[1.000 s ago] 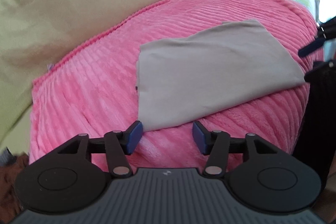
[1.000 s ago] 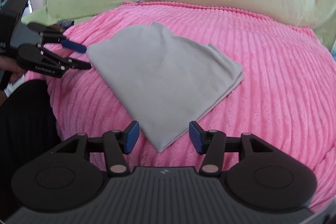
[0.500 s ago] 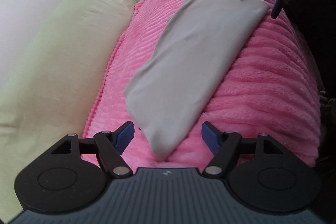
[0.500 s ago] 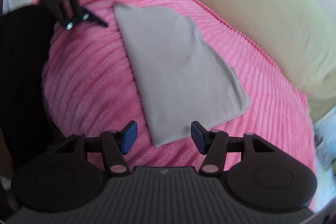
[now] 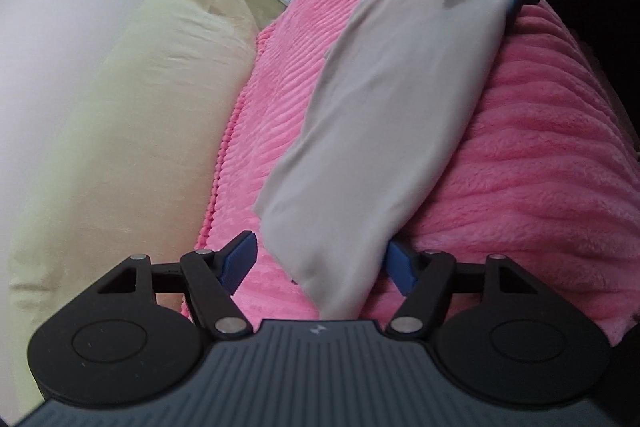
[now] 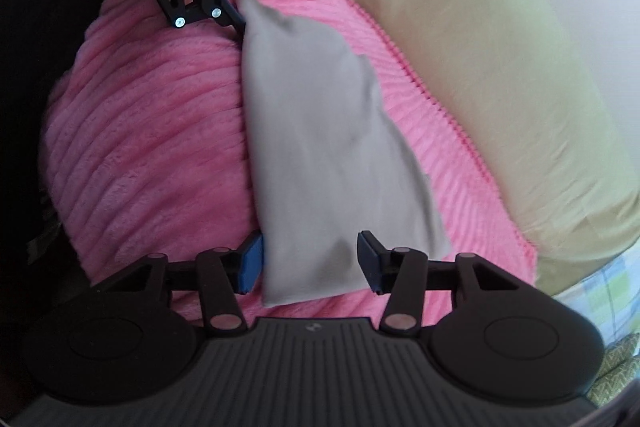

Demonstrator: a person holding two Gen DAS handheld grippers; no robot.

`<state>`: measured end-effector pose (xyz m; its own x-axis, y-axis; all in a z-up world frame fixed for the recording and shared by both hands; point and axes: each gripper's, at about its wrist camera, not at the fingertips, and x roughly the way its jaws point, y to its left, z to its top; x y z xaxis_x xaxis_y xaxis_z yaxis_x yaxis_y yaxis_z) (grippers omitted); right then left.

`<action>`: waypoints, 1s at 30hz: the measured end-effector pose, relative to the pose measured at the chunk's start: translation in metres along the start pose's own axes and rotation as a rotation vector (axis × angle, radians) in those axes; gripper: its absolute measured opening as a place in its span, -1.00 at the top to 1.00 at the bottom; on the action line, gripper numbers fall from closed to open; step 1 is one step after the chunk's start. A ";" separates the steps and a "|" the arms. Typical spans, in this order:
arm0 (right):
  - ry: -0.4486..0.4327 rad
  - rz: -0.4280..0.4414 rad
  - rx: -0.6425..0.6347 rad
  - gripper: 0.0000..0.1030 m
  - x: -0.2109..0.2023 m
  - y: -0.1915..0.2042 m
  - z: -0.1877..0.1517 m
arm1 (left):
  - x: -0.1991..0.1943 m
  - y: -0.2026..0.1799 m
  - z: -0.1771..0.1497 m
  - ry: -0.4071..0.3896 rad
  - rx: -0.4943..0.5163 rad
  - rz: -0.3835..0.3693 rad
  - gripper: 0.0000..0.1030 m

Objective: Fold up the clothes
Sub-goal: 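Grasp the folded shirt's end with the left gripper while the right gripper grasps beside it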

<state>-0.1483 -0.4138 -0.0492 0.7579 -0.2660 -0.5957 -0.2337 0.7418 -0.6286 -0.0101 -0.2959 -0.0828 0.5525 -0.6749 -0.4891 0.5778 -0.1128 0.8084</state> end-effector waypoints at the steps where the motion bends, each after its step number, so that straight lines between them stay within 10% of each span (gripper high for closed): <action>1: -0.001 0.000 -0.013 0.15 0.001 0.002 0.000 | 0.002 -0.003 0.001 0.000 0.024 -0.014 -0.09; 10: -0.021 -0.024 -0.079 0.31 0.002 0.005 0.004 | 0.008 -0.008 0.001 -0.018 0.096 -0.019 0.12; 15: -0.022 -0.001 -0.096 0.56 0.009 0.007 0.007 | 0.011 -0.013 0.005 -0.009 0.108 -0.052 0.88; 30: 0.004 0.019 0.008 0.84 -0.054 -0.065 0.022 | -0.033 0.055 0.054 -0.139 0.135 -0.208 0.95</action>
<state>-0.1608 -0.4337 0.0348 0.7510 -0.2545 -0.6093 -0.2429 0.7516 -0.6133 -0.0286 -0.3192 -0.0046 0.3377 -0.7195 -0.6069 0.5800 -0.3488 0.7362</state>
